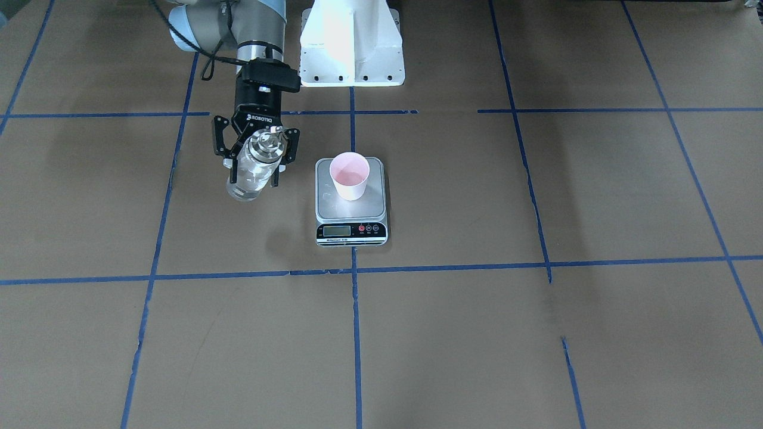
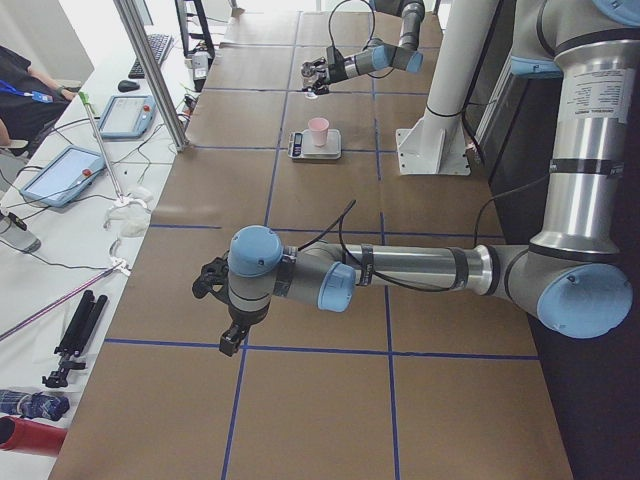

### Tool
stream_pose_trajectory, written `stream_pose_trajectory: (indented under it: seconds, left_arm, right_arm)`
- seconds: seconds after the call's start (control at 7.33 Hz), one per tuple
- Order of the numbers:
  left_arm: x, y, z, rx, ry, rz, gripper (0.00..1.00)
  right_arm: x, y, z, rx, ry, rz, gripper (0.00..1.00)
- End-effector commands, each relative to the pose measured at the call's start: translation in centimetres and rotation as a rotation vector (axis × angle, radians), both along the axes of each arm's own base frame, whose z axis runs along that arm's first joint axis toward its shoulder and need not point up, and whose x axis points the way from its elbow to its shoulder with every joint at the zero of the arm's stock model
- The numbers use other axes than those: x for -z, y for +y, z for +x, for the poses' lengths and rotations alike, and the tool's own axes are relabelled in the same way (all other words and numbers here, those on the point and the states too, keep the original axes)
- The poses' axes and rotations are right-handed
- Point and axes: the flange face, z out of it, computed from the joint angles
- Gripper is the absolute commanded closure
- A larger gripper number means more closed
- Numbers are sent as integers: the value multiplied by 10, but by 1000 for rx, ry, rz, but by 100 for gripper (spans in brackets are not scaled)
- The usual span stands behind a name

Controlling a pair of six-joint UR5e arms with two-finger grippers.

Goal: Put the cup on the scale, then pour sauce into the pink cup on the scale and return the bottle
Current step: 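Tilt the sauce bottle upright and move it away from the cup, then carry the upright glass sauce bottle with the right gripper to its table spot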

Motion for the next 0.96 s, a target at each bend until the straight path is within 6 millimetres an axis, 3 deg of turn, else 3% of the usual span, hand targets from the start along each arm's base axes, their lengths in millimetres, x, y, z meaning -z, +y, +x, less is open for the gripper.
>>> stream_pose_trajectory:
  seconds: [0.0, 0.14, 0.27, 0.55, 0.82]
  left_arm:
    - [-1, 1, -1, 2, 0, -3, 0]
    - [-1, 0, 0, 1, 0, -3, 0]
    - [-1, 0, 0, 1, -1, -3, 0]
    - [-1, 1, -1, 4, -1, -4, 0]
    - [-1, 1, -1, 4, -1, -4, 0]
  right_arm:
    - [-12, -1, 51, 4, -191, -116, 100]
    - [-28, -2, 59, -4, -176, -134, 100]
    - [-64, -3, 73, -33, -152, -171, 100]
    - [-82, -6, 80, -97, -235, -207, 100]
    - [-129, -1, 98, -124, -396, -167, 100]
